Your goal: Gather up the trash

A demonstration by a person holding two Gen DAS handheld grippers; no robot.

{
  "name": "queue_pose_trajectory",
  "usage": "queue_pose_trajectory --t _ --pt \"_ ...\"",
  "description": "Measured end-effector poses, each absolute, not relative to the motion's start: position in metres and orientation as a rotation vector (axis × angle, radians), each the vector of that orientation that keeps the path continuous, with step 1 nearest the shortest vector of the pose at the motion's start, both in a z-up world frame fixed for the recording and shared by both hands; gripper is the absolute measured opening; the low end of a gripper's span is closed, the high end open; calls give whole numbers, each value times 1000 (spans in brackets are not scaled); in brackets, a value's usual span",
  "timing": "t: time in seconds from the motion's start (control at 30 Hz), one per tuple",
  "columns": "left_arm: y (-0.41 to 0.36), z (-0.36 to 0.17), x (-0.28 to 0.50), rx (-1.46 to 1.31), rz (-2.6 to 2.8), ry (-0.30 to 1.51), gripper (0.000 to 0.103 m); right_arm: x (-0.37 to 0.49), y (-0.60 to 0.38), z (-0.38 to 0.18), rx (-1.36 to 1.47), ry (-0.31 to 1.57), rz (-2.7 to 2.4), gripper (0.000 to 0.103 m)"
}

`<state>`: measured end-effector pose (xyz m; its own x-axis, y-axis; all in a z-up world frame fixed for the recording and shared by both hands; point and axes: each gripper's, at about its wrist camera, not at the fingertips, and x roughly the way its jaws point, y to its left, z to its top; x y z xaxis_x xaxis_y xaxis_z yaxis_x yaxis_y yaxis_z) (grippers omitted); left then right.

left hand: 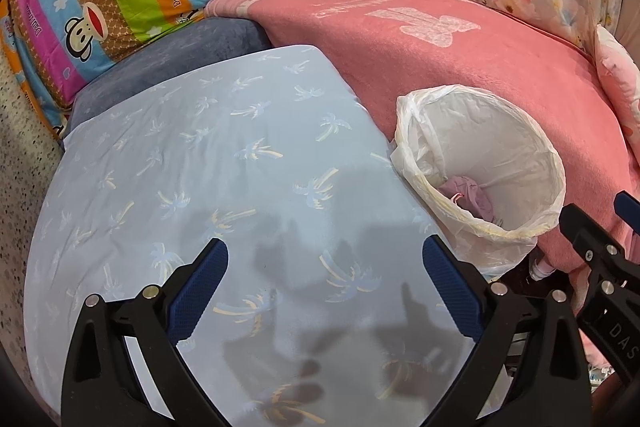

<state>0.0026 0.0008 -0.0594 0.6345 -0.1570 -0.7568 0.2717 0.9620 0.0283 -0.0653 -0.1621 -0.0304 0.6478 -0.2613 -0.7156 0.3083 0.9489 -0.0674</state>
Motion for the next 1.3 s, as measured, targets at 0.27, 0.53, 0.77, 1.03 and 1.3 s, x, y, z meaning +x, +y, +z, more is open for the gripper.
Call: queue_pose_trajectory --t 0.27,0.53,0.77,1.03,1.3 --pt "0 -58 2 148 -246 847 94 -67 -166 -30 63 806 -331 84" --pt "-2 -56 0 154 -244 844 95 -69 -167 -29 54 799 -335 84" --pt "0 -57 -1 150 -236 841 96 -71 -167 -29 59 795 -342 87" --pt "1 -58 -2 141 -226 842 96 -74 -168 -27 56 781 -356 91" --pt "0 -57 -3 136 -240 843 96 -75 -169 -26 52 773 -353 97"
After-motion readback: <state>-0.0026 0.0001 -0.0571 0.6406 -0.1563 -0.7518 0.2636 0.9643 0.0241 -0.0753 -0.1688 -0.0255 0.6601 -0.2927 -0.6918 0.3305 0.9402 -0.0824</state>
